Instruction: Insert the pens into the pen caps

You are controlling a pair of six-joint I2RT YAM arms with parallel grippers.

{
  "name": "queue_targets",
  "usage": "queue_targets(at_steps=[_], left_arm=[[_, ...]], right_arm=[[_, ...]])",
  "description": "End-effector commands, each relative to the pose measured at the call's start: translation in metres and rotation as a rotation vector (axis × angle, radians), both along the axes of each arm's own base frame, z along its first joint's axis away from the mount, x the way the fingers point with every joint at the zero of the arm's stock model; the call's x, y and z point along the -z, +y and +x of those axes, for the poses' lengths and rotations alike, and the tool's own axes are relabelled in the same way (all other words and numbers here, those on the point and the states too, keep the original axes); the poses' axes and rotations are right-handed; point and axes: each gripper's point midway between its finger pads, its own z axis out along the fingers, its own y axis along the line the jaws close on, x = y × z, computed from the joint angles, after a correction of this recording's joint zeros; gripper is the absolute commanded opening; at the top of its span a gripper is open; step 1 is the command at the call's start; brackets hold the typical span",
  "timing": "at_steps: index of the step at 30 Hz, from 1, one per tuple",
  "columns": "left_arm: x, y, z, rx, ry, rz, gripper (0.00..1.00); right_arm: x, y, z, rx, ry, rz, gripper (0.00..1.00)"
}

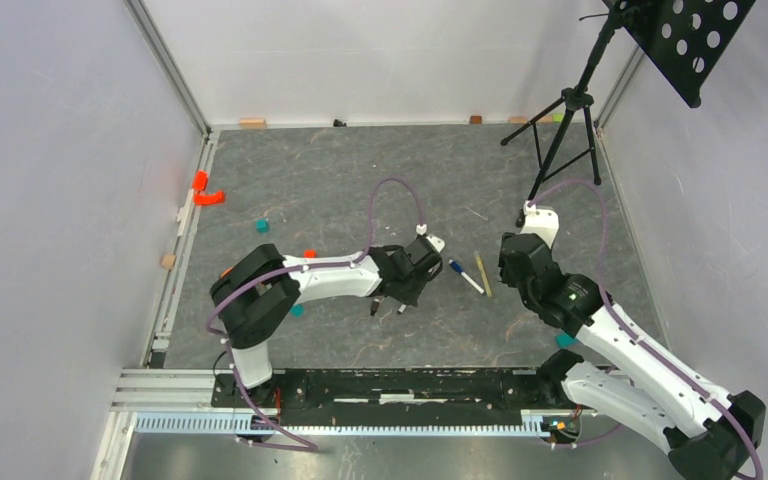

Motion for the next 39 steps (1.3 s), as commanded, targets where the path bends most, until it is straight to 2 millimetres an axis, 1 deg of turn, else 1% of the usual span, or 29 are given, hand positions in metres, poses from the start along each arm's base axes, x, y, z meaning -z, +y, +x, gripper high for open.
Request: queue_targets(at_steps=[1,4,9,12,20,23,25,27,28,29,33,34,35,36,39], left_arm=[[0.013,0.019,-0.034,0.107,0.094,0.021,0.02],[0.0,0.018,-0.03,0.123,0.044,-0.011,0.02],[-0.014,0.014,-0.028,0.139,0.002,-0.063,0.02],[-0.023,0.011,-0.027,0.149,-0.021,-0.104,0.02],[-0.052,0.004,-0.027,0.174,-0.08,-0.217,0.02],[-0.063,0.001,-0.028,0.186,-0.099,-0.258,0.02],[-0.073,-0.002,-0.028,0.19,-0.117,-0.299,0.02],[-0.088,-0.007,-0.03,0.199,-0.139,-0.357,0.02],[-0.095,-0.008,-0.029,0.196,-0.154,-0.38,0.02],[-0.104,-0.011,-0.033,0.211,-0.155,-0.422,0.02],[-0.132,-0.016,-0.036,0.233,-0.206,-0.531,0.02],[-0.137,-0.017,-0.037,0.245,-0.217,-0.552,0.02],[-0.14,-0.018,-0.037,0.252,-0.228,-0.565,0.02],[-0.142,-0.018,-0.037,0.257,-0.238,-0.573,0.02],[-0.144,-0.019,-0.035,0.264,-0.25,-0.57,0.02]], right_arm=[[-0.013,0.008,0.006,-0.044,-0.069,0.046,0.52],[-0.013,0.018,0.006,-0.11,-0.095,0.077,0.53],[-0.018,0.031,0.005,-0.192,-0.143,0.121,0.53],[-0.021,0.035,0.005,-0.215,-0.17,0.143,0.53],[-0.019,0.05,0.0,-0.28,-0.217,0.244,0.53],[-0.023,0.058,-0.002,-0.312,-0.254,0.3,0.53],[-0.026,0.065,-0.004,-0.343,-0.279,0.342,0.53],[-0.033,0.075,-0.007,-0.392,-0.323,0.401,0.53],[-0.033,0.079,-0.01,-0.413,-0.333,0.428,0.53],[-0.036,0.082,-0.011,-0.424,-0.35,0.457,0.53],[-0.037,0.098,-0.019,-0.458,-0.373,0.622,0.5],[-0.04,0.104,-0.022,-0.475,-0.39,0.677,0.5],[-0.039,0.11,-0.026,-0.494,-0.384,0.733,0.5],[-0.043,0.114,-0.027,-0.504,-0.397,0.786,0.5],[-0.045,0.129,-0.034,-0.562,-0.378,0.882,0.5]])
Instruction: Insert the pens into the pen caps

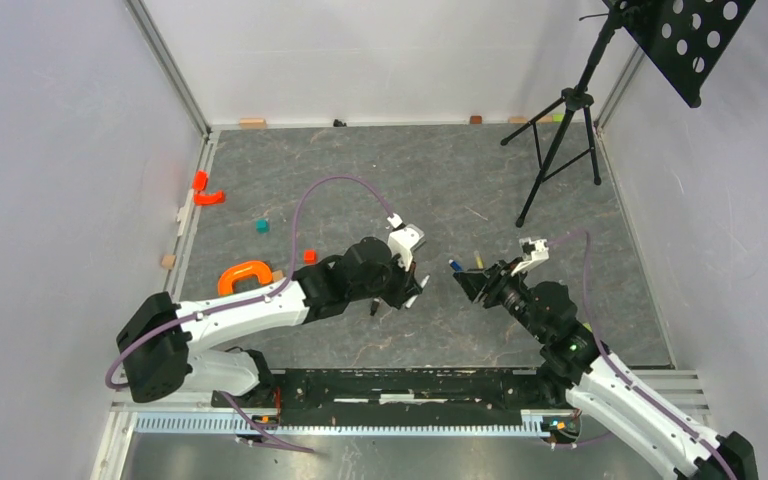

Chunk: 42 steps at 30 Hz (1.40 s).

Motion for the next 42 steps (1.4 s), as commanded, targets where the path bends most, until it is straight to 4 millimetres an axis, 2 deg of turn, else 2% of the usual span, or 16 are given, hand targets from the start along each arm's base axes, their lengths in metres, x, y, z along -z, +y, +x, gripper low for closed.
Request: queue_targets(at_steps=[1,7,10,18,23,35,39,42], left_arm=[[-0.02,-0.012,0.003,0.052,-0.076,-0.068,0.02],[-0.026,-0.021,0.007,0.058,-0.088,-0.088,0.02],[-0.027,-0.023,0.006,0.066,-0.086,-0.098,0.02],[-0.034,-0.027,0.004,0.082,-0.094,-0.129,0.02],[-0.034,-0.028,0.002,0.095,-0.094,-0.133,0.02],[-0.038,-0.029,0.0,0.105,-0.095,-0.159,0.02],[-0.04,-0.03,-0.002,0.116,-0.1,-0.172,0.02],[-0.042,-0.03,-0.002,0.117,-0.103,-0.177,0.02]], right_arm=[[-0.04,0.031,-0.011,-0.144,-0.05,0.245,0.51],[-0.046,0.044,-0.014,-0.209,-0.046,0.3,0.56],[-0.044,0.048,-0.014,-0.219,-0.025,0.31,0.56],[-0.031,0.053,-0.011,-0.209,0.027,0.307,0.52],[-0.03,0.06,-0.012,-0.222,0.041,0.311,0.48],[-0.02,0.066,-0.01,-0.211,0.062,0.295,0.3],[-0.02,0.069,-0.01,-0.219,0.063,0.295,0.27],[-0.02,0.07,-0.011,-0.225,0.062,0.291,0.17]])
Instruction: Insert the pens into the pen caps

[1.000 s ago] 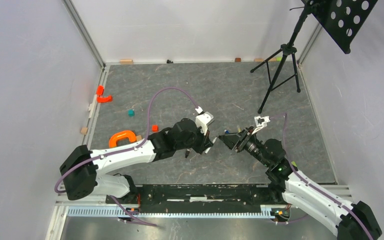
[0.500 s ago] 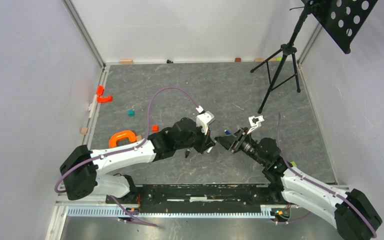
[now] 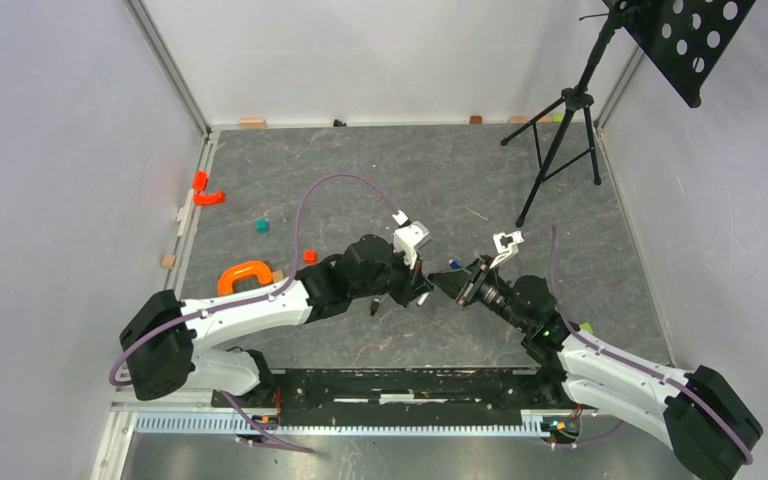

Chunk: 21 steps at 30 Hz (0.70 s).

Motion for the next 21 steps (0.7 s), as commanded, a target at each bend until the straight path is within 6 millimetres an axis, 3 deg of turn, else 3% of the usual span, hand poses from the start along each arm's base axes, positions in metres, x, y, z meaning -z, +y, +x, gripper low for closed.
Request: queue_targets(at_steps=[1,3,5,6,8,9,10,14,17,21], left_arm=[[-0.021,-0.006,0.0,0.039,-0.07,-0.061,0.02],[-0.022,-0.005,-0.001,0.042,-0.074,-0.062,0.02],[-0.021,-0.004,-0.001,0.041,-0.077,-0.061,0.03],[-0.021,-0.003,-0.001,0.037,-0.079,-0.059,0.13],[-0.02,0.001,0.0,0.022,-0.085,-0.055,0.58],[-0.019,0.003,0.001,0.013,-0.087,-0.051,0.73],[-0.019,0.006,0.001,0.006,-0.092,-0.049,0.8],[-0.01,0.012,-0.005,0.024,-0.088,-0.029,0.81],[-0.001,0.009,-0.009,0.054,-0.068,-0.019,0.74],[-0.006,0.003,-0.01,0.067,-0.071,-0.054,0.65]], right_arm=[[-0.014,0.004,0.001,-0.006,-0.041,0.033,0.13],[-0.014,0.004,0.001,-0.005,-0.043,0.031,0.0],[-0.014,0.004,0.001,-0.006,-0.043,0.03,0.0],[-0.015,0.004,0.001,-0.006,-0.048,0.032,0.0],[-0.016,0.003,0.001,0.0,-0.05,0.029,0.0],[-0.017,0.002,0.002,0.006,-0.053,0.027,0.0],[-0.017,0.001,0.003,0.01,-0.053,0.021,0.0],[-0.023,0.0,0.005,0.023,-0.061,0.015,0.0],[-0.029,0.001,0.004,0.017,-0.063,0.027,0.0],[-0.032,0.004,0.002,0.003,-0.063,0.031,0.0]])
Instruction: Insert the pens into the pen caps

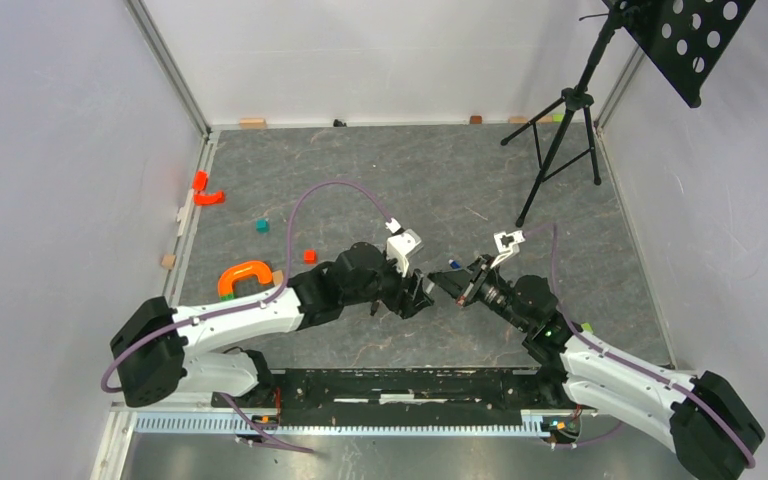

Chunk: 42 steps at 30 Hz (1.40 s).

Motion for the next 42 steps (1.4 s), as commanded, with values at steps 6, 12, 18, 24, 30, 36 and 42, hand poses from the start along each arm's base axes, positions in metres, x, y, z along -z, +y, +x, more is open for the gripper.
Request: queue_targets(at_steps=[6,12,18,24,30,36,42], left_arm=[[-0.011,-0.023,0.0,0.085,-0.044,-0.053,0.54],[-0.005,-0.029,0.002,0.089,-0.032,-0.039,0.37],[-0.007,-0.03,0.006,0.075,-0.037,-0.041,0.22],[-0.013,-0.027,0.009,0.054,-0.053,-0.043,0.35],[-0.017,-0.024,0.009,0.048,-0.061,-0.04,0.26],[-0.014,-0.023,0.009,0.048,-0.057,-0.032,0.15],[-0.016,-0.023,0.008,0.046,-0.054,-0.036,0.02]], right_arm=[[-0.021,0.007,0.0,-0.016,-0.037,0.028,0.0],[-0.023,0.008,-0.001,-0.017,-0.04,0.028,0.0],[-0.02,0.008,-0.004,-0.026,-0.037,0.026,0.0],[-0.018,0.007,-0.004,-0.02,-0.038,0.018,0.0],[-0.016,0.007,-0.004,-0.022,-0.037,0.011,0.0],[-0.023,0.008,-0.004,-0.021,-0.049,0.024,0.0],[-0.026,0.01,-0.004,-0.031,-0.062,0.017,0.0]])
